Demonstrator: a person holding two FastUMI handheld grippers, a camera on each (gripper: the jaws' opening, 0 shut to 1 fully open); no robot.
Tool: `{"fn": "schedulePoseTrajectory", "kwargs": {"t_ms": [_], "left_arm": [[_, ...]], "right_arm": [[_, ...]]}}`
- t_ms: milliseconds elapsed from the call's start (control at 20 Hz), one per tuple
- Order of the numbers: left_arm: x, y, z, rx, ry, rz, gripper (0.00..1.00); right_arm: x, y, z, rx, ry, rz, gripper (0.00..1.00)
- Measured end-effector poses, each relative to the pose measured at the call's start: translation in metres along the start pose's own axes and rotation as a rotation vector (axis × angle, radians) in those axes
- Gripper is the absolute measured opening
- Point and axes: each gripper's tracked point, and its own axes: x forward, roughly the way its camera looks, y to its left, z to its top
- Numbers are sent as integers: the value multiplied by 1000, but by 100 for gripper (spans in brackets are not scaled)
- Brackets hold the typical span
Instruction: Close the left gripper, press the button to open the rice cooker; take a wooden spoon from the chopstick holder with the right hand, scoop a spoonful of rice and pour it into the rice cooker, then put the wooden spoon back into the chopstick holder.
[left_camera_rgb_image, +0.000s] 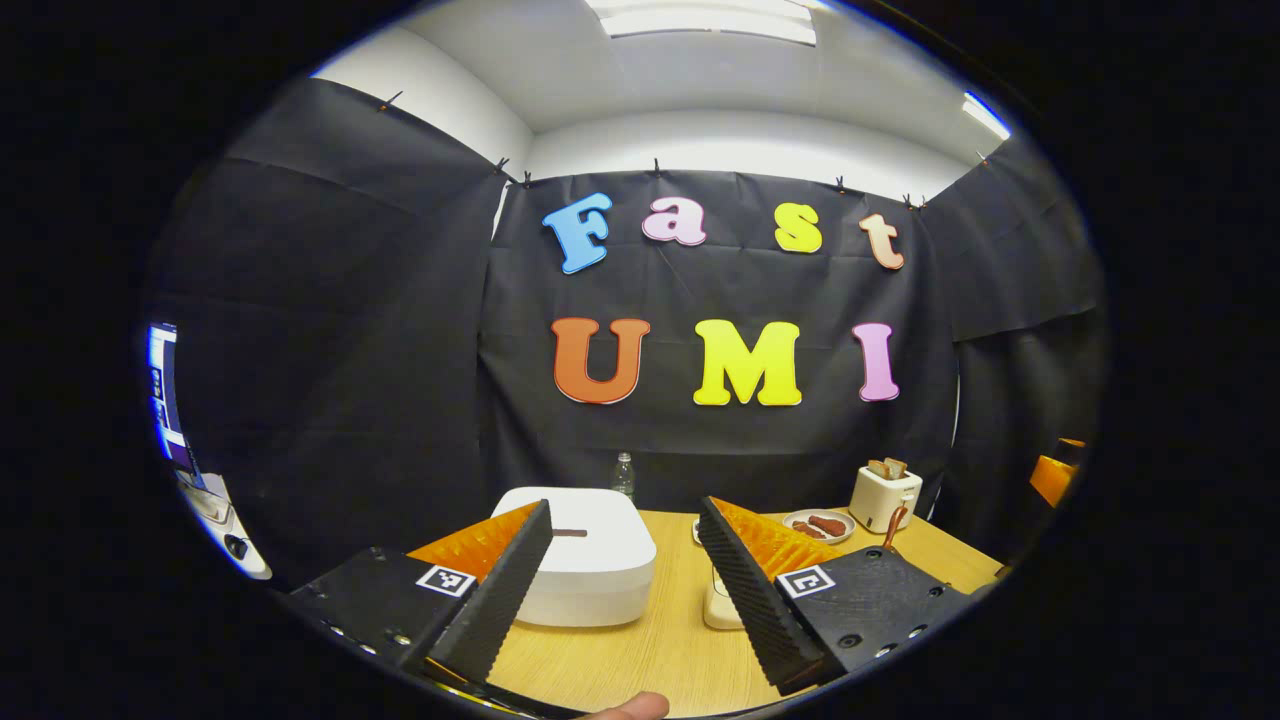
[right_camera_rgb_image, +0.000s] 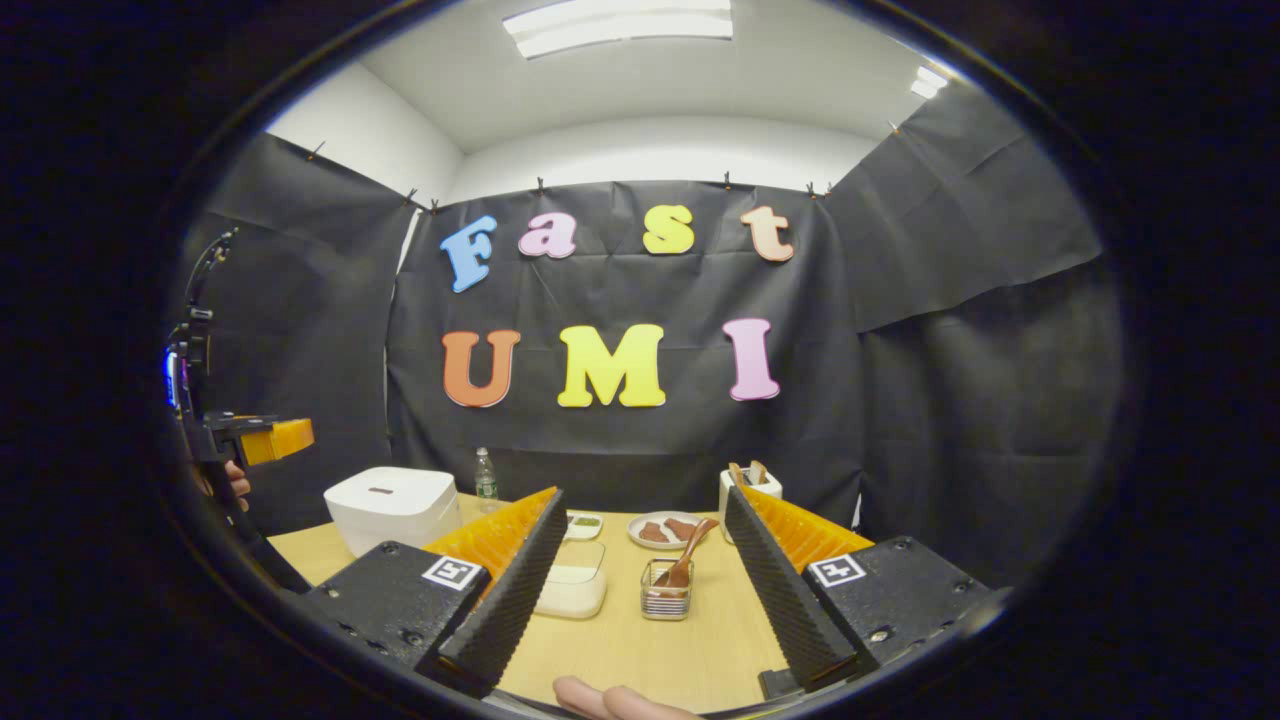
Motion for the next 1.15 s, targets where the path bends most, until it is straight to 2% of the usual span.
{"fn": "schedulePoseTrajectory", "kwargs": {"t_ms": [250,450,850,1000,1150], "left_arm": [[-43,-20,13,-7,-71,-32,94],[-62,-29,8,6,-63,-54,94],[-65,-40,8,14,-59,-88,94],[-63,-39,3,18,-50,-90,94],[-65,-28,1,40,-40,-68,94]], "right_arm": [[-10,-12,5,-11,-34,-27,100],[-14,-22,-4,5,-31,-37,100],[-16,-18,-7,-22,-31,-32,100],[-17,-11,-9,-34,-28,-20,100],[-17,-13,-7,-10,-42,-38,100]]}}
